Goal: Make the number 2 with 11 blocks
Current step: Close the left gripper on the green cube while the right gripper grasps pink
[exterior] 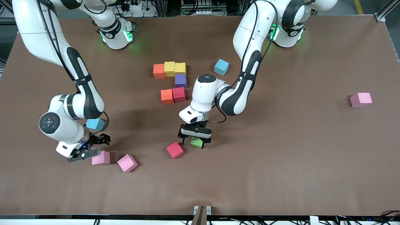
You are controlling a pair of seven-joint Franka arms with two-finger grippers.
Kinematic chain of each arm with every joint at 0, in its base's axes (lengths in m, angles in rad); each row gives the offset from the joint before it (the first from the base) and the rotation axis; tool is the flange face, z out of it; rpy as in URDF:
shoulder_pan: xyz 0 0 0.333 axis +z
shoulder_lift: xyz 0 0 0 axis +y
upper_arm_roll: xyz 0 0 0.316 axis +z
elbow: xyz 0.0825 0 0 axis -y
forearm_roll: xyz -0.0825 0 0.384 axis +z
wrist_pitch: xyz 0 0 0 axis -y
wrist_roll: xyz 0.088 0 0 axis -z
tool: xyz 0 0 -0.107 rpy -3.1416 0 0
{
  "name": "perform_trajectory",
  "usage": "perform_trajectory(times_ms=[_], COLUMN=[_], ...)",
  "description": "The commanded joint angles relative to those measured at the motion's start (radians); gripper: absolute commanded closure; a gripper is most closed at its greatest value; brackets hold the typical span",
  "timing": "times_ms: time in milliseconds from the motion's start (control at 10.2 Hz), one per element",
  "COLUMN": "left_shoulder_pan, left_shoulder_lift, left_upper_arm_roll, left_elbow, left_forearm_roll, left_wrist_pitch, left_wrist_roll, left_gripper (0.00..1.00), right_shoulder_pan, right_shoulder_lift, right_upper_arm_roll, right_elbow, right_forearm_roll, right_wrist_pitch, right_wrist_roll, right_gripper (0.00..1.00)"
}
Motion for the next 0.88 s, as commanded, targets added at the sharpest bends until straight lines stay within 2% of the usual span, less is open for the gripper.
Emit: perform_trajectory(times_ms=[0,98,196,489,782], left_shoulder_pan=[0.088,0.136,0.144,0.13,0.13], left_shoulder_lift=[-0.003,-0.007,-0.007,-0.006,-0.001], left_upper_arm_roll=[-0.077,-0.125,-0.14,-0.144,-0.142], left_elbow=[0.006,0.006,0.006,0.003,-0.011], left_forearm_roll=[-0.008,-0.009,-0.011,-0.023,-0.012], left_wrist_pitch=[-0.004,-0.008,-0.008,-0.017,-0.021], left_wrist_roll=[0.177,0.217,0.215,0.196,0.204], left_gripper=[0.0,0.0,0.0,0.0,0.0], right_shoulder_pan=[-0.044,-0.055,-0.057,-0.049,-0.049], right_shoulder_lift=[0.087,0.109,0.132,0.141,0.132], right_upper_arm_roll=[0.016,0.016,0.016,0.016,0.016], right_elbow=[0.119,0.149,0.185,0.215,0.235], right_forearm_roll=[-0.031,-0.028,-0.02,0.088,0.096], right_wrist_pitch=[-0.008,-0.01,-0.019,-0.087,-0.117], right_wrist_roll=[-0.009,-0.009,-0.001,0.005,0.003], right_gripper=[0.0,0.0,0.0,0.0,0.0])
